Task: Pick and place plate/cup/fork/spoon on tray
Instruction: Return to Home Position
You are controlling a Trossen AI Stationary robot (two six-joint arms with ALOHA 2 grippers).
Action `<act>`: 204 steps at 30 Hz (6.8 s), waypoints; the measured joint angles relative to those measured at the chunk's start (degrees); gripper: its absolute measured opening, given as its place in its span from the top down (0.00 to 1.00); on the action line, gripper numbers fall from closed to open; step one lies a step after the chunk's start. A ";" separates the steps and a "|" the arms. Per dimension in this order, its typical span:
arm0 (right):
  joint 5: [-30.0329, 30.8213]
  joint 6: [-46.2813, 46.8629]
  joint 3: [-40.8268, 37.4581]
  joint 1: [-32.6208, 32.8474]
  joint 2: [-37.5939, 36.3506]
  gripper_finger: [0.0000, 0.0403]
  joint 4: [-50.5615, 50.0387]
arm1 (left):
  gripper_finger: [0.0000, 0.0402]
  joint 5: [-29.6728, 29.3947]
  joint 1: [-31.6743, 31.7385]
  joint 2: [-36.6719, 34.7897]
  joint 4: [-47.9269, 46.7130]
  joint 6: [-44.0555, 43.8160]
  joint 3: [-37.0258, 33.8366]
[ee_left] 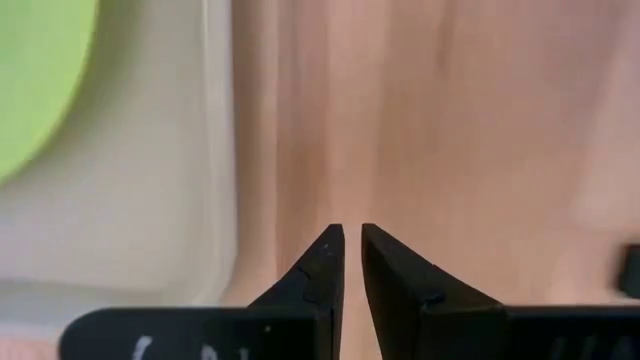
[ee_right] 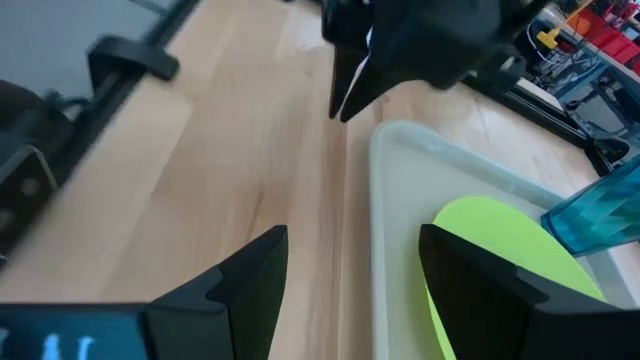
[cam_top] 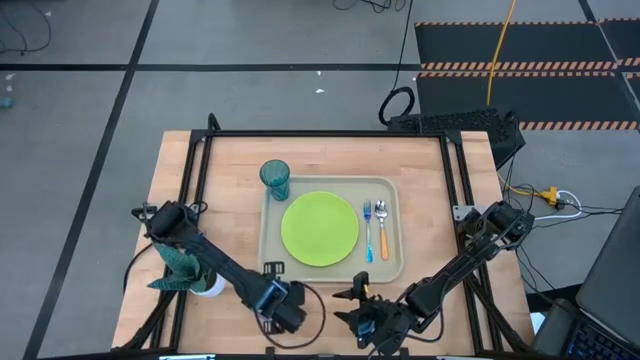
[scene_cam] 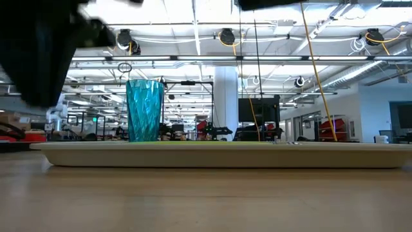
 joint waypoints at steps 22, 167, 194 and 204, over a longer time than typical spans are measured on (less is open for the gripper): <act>2.44 52.28 -8.88 7.00 -16.59 0.46 -39.07 | 0.90 -23.74 -4.20 -0.09 -19.50 0.17 18.82; -32.84 -1.37 -70.62 -29.10 -75.65 1.00 33.78 | 0.99 4.72 34.97 -111.32 61.70 32.98 -88.85; -41.73 1.05 -67.14 -37.77 -106.49 1.00 1.67 | 0.99 5.20 34.77 -111.26 61.03 30.56 -88.78; -40.34 2.51 -70.62 -37.75 -105.24 1.00 5.84 | 0.99 4.76 34.80 -108.86 60.98 29.41 -88.78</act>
